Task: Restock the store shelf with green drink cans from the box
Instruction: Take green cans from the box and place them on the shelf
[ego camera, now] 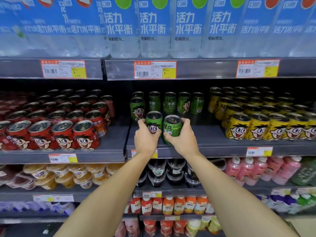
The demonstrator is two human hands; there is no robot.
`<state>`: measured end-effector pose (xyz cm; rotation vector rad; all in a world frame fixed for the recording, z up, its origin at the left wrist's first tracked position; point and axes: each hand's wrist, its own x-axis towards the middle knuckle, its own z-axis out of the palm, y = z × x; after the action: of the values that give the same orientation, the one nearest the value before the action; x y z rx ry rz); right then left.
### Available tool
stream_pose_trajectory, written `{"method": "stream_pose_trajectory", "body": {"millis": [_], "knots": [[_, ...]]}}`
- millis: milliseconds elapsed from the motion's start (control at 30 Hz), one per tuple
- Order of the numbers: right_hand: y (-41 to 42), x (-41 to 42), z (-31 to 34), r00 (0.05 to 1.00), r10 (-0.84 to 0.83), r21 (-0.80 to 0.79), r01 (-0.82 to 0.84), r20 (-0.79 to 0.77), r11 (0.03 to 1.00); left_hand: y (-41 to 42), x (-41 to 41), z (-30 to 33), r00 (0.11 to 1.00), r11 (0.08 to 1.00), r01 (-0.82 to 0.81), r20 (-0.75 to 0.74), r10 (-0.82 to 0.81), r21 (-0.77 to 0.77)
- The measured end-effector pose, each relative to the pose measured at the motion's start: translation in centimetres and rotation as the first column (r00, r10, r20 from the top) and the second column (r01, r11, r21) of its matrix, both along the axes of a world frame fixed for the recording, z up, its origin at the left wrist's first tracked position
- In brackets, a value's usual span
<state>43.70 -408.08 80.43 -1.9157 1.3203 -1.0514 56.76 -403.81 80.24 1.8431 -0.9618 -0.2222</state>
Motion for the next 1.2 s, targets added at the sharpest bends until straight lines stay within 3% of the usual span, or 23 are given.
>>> {"method": "stream_pose_trajectory", "body": {"millis": [233,800,1200], "knots": [[-0.6,-0.1,-0.5,1.0,0.018,-0.009,-0.018,0.019,1.0,-3.2,0.4,0.4,0.997,0.997,-0.041,0.067,0.037,0.064],[-1.0,-0.2,-1.3,0.999,0.039,-0.031,-0.038,0.037,0.999,-9.3,1.2,0.7,0.993,0.995,-0.099,-0.068,0.101,0.03],[-0.8,-0.1,-1.7,1.0,0.006,-0.058,-0.004,0.026,0.998,-11.0,2.1,0.7,0.991,0.986,-0.131,0.038,0.127,0.103]]}}
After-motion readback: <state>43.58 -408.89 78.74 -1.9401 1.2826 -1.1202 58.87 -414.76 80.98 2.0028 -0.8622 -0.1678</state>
